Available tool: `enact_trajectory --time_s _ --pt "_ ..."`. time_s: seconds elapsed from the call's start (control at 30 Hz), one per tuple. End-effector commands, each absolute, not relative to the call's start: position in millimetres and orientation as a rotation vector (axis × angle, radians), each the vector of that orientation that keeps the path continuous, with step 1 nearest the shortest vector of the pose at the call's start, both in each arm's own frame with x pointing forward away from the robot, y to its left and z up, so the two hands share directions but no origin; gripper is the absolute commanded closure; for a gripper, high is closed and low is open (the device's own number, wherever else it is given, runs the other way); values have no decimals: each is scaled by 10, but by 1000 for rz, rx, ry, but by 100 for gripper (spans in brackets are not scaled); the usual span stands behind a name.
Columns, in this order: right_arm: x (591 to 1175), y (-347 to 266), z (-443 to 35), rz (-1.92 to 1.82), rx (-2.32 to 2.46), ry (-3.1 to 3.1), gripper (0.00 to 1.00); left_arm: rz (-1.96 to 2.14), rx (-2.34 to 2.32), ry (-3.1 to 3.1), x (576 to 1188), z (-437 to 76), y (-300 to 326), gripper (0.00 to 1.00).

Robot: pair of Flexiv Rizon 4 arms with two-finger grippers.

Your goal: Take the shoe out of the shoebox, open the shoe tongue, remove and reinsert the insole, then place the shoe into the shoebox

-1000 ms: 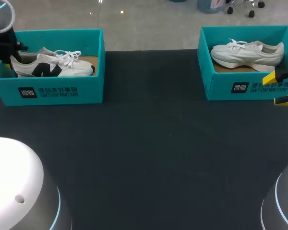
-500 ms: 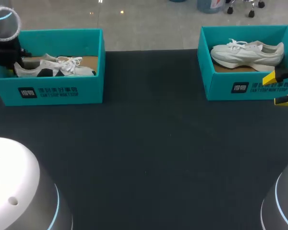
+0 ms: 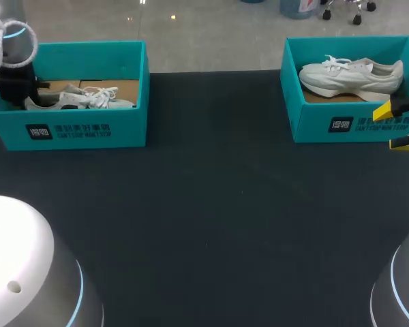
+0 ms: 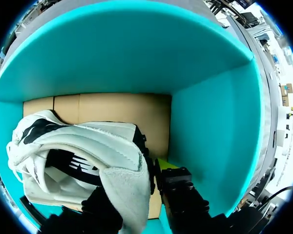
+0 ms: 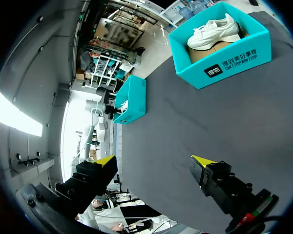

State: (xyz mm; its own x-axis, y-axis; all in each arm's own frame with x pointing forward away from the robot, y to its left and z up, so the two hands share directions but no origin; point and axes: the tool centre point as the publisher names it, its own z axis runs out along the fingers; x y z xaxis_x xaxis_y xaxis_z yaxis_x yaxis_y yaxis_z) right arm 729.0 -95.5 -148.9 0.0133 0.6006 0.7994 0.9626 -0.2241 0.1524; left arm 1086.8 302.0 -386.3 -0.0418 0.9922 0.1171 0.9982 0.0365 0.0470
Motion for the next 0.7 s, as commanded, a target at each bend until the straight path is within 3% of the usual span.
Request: enact_trajectory --time_s 0.03,0.07,0.1,0.7 --pt "7290 -956 -1490 -1090 -1859 -1596 0 -184 -2137 -2218 10847 -3831 3008 20" --pt "7290 -956 -1490 -1090 -1859 -1596 0 -201 -2129 -2224 10843 -3811 3009 4" --pt "7290 -956 -1490 -1090 -1859 -1596 0 -205 -2124 -2230 10839 -3790 3007 0" --pt "7290 -956 -1490 -1090 -1859 -1596 0 -230 -2144 -2320 10729 -2874 2812 0"
